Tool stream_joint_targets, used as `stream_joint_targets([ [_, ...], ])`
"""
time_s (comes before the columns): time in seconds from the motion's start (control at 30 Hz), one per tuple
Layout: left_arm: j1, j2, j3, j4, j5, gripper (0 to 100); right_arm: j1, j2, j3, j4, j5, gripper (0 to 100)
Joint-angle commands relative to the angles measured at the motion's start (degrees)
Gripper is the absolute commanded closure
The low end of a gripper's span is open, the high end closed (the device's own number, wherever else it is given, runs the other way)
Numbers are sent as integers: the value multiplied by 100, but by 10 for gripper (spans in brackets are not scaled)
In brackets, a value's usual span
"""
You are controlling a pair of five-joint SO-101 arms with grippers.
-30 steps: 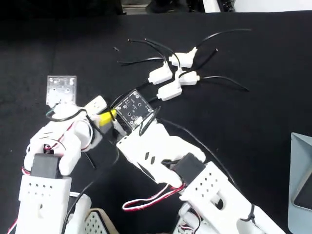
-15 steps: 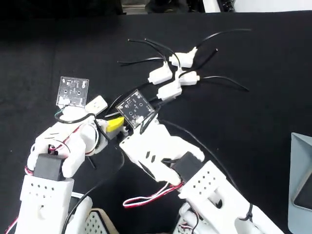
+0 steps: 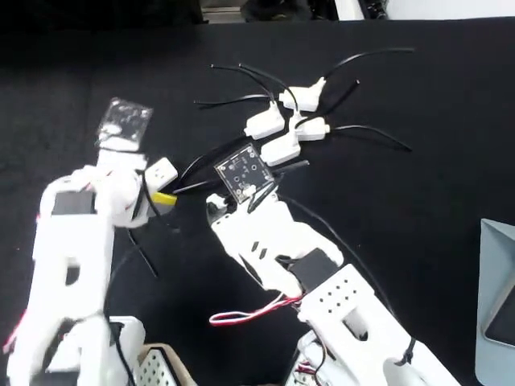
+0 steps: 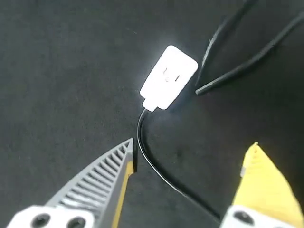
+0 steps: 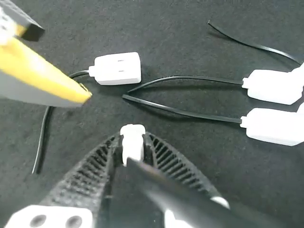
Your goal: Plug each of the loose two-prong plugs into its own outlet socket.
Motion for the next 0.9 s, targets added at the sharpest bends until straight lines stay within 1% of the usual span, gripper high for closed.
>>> stream_joint_targets([
  [0.0, -4, 1354, -1051, -290, -853, 662, 79, 22, -22, -114, -44, 987],
  [0.17, 4, 2629, -1578, -914, -1257, 661, 79, 22, 84, -123, -44, 987],
  [0.27, 163, 3341, -1921, -967, -1477, 661, 79, 22, 92, -123, -44, 987],
  [0.47, 259, 4484, -2642, -967, -1459, 666, 88, 22, 101, -123, -44, 987],
  [0.7, 268, 5582, -3486, -941, -1477, 777, 211, 22, 101, -123, -44, 987],
  [0.87, 224, 5846, -3732, -941, -1451, 828, 325, 22, 101, -123, -44, 987],
])
